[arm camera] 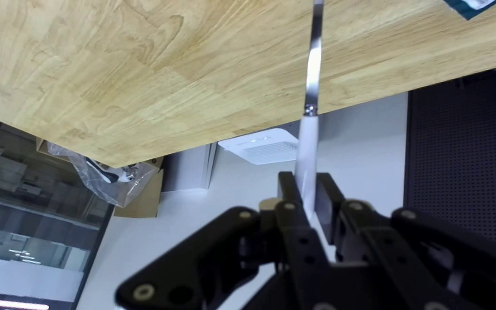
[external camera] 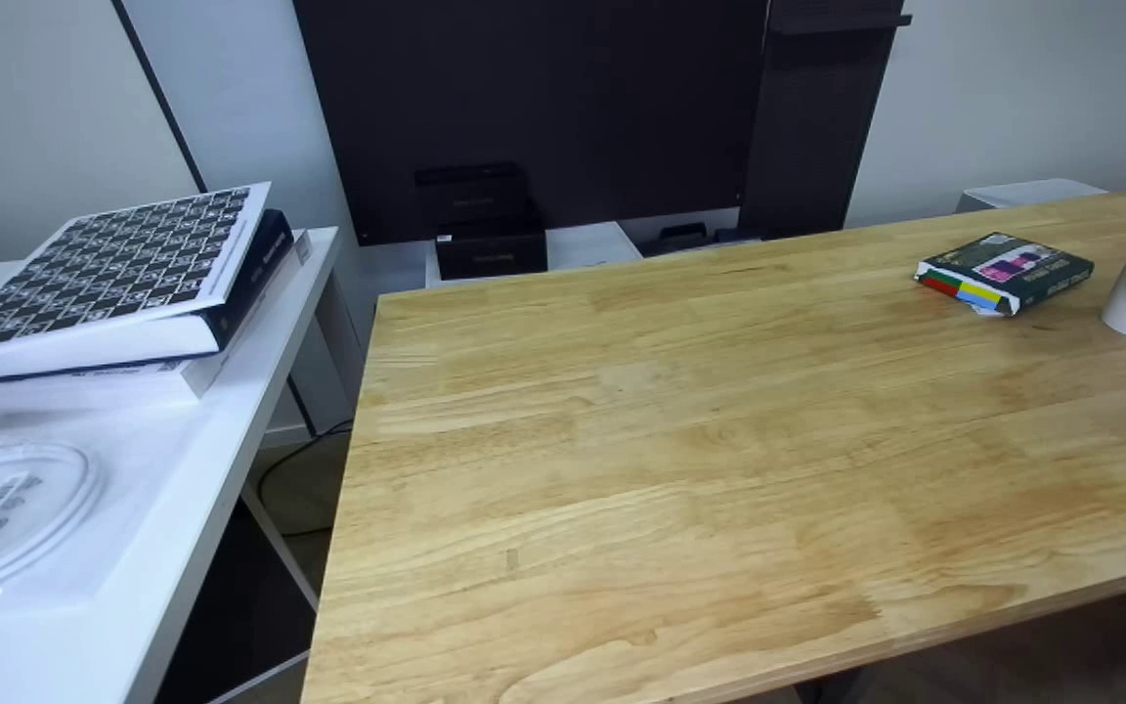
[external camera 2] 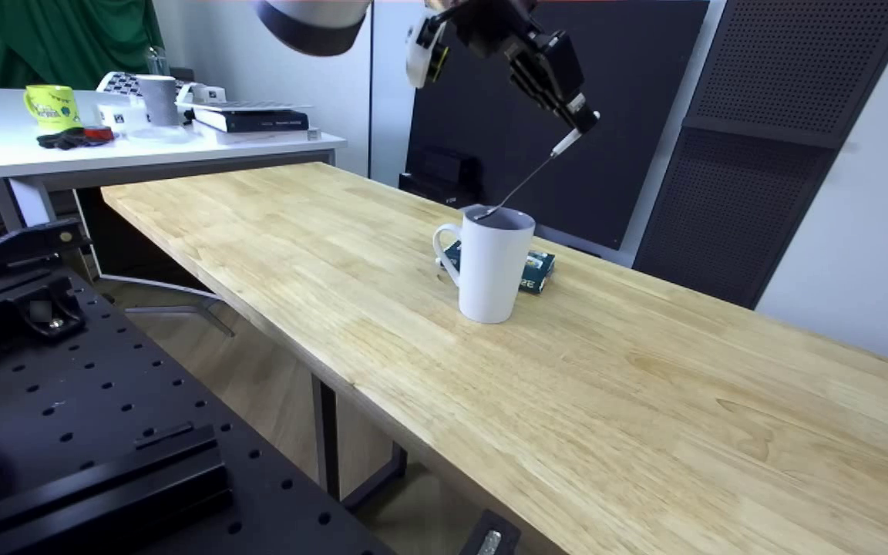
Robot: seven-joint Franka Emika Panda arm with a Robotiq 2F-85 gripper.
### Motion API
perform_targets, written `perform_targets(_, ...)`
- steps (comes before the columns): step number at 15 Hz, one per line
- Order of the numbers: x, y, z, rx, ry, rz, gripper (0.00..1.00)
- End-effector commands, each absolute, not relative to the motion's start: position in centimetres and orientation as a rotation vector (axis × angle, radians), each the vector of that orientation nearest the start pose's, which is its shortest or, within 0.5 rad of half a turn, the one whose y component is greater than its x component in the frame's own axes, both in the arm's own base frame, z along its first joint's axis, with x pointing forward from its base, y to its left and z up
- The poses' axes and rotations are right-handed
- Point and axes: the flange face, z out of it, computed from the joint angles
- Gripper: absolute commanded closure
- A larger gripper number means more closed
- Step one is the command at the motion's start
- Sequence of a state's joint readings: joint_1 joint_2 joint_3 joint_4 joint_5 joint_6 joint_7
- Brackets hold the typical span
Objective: Take the spoon and put it in the cup, pick it and put it on the table, then pick it and put it back in the cup
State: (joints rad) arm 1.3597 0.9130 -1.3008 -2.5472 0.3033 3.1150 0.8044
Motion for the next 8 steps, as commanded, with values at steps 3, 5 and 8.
perform_targets(3, 47.30, -3.65, 23.47, 2.230, -0.869, 1.099, 0.96)
perform_targets(5, 47.12, -3.47, 23.26, 2.227, -0.862, 1.178, 0.96)
perform_targets(8, 46.47, -3.12, 22.70, 2.216, -0.838, 1.302, 0.96)
